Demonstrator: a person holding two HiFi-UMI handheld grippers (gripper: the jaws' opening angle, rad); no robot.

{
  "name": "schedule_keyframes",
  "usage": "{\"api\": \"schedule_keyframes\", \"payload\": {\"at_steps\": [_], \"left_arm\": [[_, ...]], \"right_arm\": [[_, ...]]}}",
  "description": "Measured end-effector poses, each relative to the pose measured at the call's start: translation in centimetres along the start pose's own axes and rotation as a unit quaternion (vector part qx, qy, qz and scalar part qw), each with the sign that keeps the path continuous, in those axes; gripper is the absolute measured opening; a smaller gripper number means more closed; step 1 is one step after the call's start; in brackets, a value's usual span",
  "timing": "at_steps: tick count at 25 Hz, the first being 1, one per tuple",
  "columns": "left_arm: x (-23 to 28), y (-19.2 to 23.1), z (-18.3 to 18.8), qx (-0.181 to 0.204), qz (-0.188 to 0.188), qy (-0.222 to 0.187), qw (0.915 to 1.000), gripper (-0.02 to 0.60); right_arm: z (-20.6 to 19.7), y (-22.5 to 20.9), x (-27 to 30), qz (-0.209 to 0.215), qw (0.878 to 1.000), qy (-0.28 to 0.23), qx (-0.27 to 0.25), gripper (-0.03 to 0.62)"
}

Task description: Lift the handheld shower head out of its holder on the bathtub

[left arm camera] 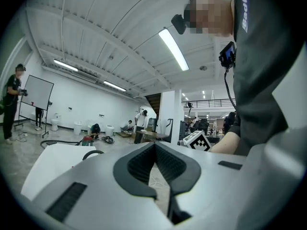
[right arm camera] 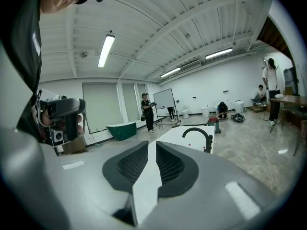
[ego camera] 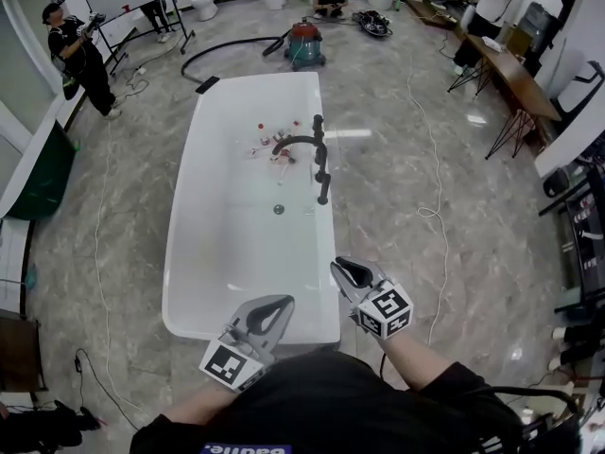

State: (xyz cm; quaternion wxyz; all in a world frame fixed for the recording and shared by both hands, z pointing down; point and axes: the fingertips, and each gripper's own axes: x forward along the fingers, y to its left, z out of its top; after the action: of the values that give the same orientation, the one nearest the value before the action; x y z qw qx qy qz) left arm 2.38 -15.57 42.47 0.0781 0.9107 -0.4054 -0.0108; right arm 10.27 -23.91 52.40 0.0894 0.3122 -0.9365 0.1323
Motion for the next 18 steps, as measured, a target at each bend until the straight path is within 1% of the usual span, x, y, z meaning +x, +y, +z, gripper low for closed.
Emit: {"api": "schedule_keyframes", "payload": {"at_steps": [3, 6, 12, 18], "left_arm": [[0.2, 0.4, 0.2, 0.006, 0.001, 0.009, 0.9999, 0.005], [0.3, 1.0, 0.5, 0.009, 0.01, 0.009, 0.9999, 0.005], [0.0, 2.0, 0.3, 0.004, 0.023, 0.011, 0.9997, 0.005], [-0.5, 3.0, -0.2, -0.002, 0.031, 0.022, 0.9993, 0.005]], "right_arm": [[-0.3, -1.5, 0.8, 0.0, 1.0, 0.007, -0.004, 0.029], [-0.8, -2.8, 1.9, -0.002, 1.0, 0.015, -0.005, 0.035], [-2.8, -5.7, 4.7, -0.014, 0.999, 0.044, -0.009, 0.055], [-3.2, -8.2, 7.6, -0.03, 0.997, 0.06, -0.026, 0.087]]}}
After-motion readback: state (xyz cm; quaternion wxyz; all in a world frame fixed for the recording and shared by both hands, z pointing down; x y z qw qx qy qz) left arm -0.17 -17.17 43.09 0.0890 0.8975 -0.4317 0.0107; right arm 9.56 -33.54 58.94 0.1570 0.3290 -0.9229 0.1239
